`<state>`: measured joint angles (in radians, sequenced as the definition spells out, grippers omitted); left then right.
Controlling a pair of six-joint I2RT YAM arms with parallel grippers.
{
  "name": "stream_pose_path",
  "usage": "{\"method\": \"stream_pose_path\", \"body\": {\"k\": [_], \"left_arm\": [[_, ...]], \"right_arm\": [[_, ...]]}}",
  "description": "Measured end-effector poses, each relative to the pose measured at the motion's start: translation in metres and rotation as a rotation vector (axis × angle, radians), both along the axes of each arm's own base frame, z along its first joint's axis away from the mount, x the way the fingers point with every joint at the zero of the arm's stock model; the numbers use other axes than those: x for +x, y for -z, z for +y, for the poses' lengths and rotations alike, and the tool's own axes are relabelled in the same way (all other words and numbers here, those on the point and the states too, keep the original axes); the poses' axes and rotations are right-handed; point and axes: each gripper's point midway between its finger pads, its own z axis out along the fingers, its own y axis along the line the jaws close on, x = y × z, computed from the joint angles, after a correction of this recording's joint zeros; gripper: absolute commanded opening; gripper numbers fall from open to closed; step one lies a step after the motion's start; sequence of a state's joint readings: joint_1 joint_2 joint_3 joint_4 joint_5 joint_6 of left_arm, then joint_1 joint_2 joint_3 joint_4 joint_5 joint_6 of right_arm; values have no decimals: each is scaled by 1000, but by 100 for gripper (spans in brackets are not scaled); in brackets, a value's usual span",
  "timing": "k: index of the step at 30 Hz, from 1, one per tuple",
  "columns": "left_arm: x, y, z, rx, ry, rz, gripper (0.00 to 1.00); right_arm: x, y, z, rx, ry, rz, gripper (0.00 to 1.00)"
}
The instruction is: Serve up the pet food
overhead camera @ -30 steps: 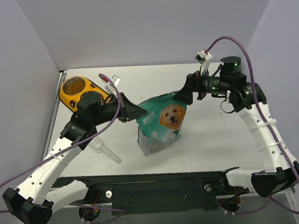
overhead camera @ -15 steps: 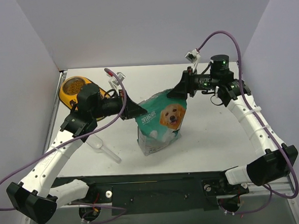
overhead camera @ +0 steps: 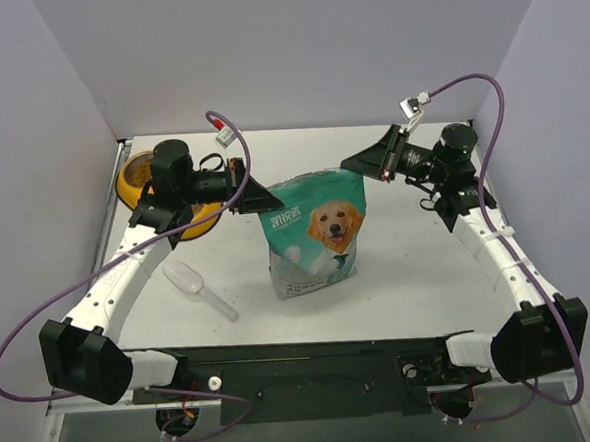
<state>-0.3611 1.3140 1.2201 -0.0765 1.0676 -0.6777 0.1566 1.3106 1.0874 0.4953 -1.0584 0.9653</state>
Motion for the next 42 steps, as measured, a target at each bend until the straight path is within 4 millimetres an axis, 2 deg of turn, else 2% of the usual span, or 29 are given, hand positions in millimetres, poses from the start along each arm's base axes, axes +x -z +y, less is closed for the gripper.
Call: {"method": "stream_pose_path", "body": {"k": [4, 5, 6, 8, 11, 14, 17, 23, 26, 30, 35, 40, 41, 42], "left_arm": [[-2, 4, 6, -32, 27, 37, 0], [-4, 4, 7, -42, 27, 48, 0], [-5, 4, 8, -51, 24, 52, 0], [-5, 5, 11, -57, 3, 59, 0], [-6, 4, 14, -57, -43, 52, 0], [-9, 4, 17, -48, -101, 26, 0], [-14, 4, 14, -22, -136, -41, 0], [-39, 4, 1, 99, -88, -207, 0], [-41, 4, 2, 149, -71, -266, 0], [-42, 4, 5, 193, -59, -336, 0], [-44, 3, 8, 221, -40, -399, 0], [-46, 1, 10, 244, -17, -448, 0], [-46, 1, 10, 248, -11, -458, 0], [-47, 0, 11, 250, -7, -462, 0]], "right_arm": [[-22, -4, -7, -84, 69, -2, 1], [-24, -5, -9, -115, 84, -14, 10], [-25, -6, -12, -152, 102, -20, 43], [-25, -8, -14, -244, 122, -51, 74], [-24, -11, -16, -456, 134, -129, 89], [-30, -19, -7, -587, 69, -260, 91], [-47, -22, 6, -669, -41, -380, 91], [-87, -10, 33, -809, -284, -656, 91], [-91, -7, 35, -860, -352, -735, 95], [-84, -16, 39, -920, -377, -813, 100], [-85, -21, 40, -993, -378, -884, 100], [-105, -26, 61, -957, -431, -922, 95], [-107, -27, 64, -950, -438, -924, 93], [-108, -26, 67, -945, -446, -927, 86]]}}
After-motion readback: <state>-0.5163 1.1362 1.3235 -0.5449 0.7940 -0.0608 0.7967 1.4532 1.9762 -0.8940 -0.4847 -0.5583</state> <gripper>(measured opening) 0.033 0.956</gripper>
